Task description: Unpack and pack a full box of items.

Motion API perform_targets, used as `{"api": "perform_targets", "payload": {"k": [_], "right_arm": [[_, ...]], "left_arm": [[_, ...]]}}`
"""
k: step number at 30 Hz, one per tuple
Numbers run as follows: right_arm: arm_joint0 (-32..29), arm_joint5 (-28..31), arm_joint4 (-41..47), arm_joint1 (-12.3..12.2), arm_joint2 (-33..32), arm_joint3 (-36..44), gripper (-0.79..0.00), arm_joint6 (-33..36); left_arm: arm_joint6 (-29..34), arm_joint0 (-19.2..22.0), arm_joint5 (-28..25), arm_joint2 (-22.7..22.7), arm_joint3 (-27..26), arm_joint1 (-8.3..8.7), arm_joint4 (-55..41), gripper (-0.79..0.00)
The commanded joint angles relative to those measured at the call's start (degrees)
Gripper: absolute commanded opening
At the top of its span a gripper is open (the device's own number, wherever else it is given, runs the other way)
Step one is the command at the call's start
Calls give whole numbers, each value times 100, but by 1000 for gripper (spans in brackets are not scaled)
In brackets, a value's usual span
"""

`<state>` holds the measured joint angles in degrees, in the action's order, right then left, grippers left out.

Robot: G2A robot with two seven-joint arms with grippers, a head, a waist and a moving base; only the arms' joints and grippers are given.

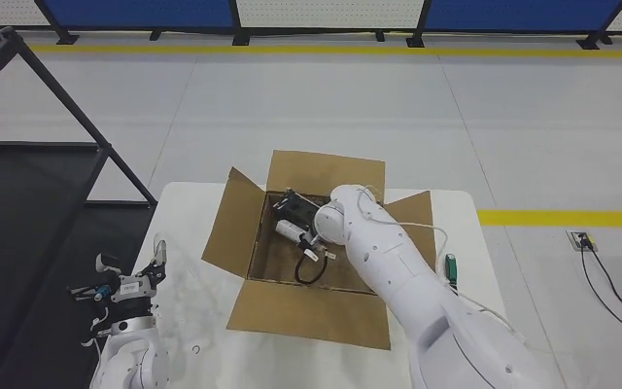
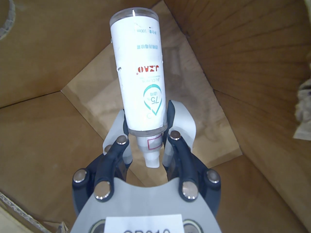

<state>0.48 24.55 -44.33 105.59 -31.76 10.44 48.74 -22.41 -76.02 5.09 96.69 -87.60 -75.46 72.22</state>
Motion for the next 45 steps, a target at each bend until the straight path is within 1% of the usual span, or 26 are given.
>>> {"api": "perform_targets", "payload": {"k": [1, 3, 6, 10, 11, 12, 15, 16, 17, 18, 19, 20, 34, 37, 42, 45], "right_arm": [[5, 112, -34, -55, -20, 156, -785, -96], [-5, 184, -87, -123, -42, 357, -785, -176], [-53, 55, -193, -250, -92, 764, -785, -187], [-215, -307, -341, -488, -239, 1563, -785, 53], [-295, -446, -402, -574, -300, 1873, -785, 171], [-398, -619, -476, -672, -381, 2221, -785, 309], [-964, -1256, -889, -1074, -776, 3806, -785, 955], [-1125, -1379, -1005, -1164, -885, 4200, -785, 1111], [-1502, -1547, -1228, -1348, -1144, 5030, -785, 1408], [-1702, -1671, -1379, -1439, -1292, 5423, -785, 1566], [-2017, -1875, -1596, -1561, -1517, 6009, -785, 1763], [-2428, -1917, -1800, -1693, -1748, 6708, -785, 2032], [-2428, -1917, -1800, -1693, -1748, 6708, -785, 2032], [-2520, -1763, -1747, -1703, -1796, 6832, -785, 1776], [-2732, -1885, -1602, -1806, -2390, 7413, -785, 1591], [-3075, -2214, -1788, -1921, -2955, 8079, -785, 1511]], "left_arm": [[0, 0, 0, 0, 0, 0, 0, 0], [0, 0, 0, 0, 0, 0, 0, 0], [0, 0, 0, 0, 0, 0, 0, 0], [0, 0, 0, 0, 0, 0, 0, 0], [0, 0, 0, 0, 0, 0, 0, 0], [0, 0, 0, 0, 0, 0, 0, 0], [0, 0, 0, 0, 0, 0, 0, 0], [0, 0, 0, 0, 0, 0, 0, 0], [0, 0, 0, 0, 0, 0, 0, 0], [0, 0, 0, 0, 0, 0, 0, 0], [0, 0, 0, 0, 0, 0, 0, 0], [0, 0, 0, 0, 0, 0, 0, 0], [0, 0, 0, 0, 0, 0, 0, 0], [0, 0, 0, 0, 0, 0, 0, 0], [0, 0, 0, 0, 0, 0, 0, 0], [0, 0, 0, 0, 0, 0, 0, 0]]}}
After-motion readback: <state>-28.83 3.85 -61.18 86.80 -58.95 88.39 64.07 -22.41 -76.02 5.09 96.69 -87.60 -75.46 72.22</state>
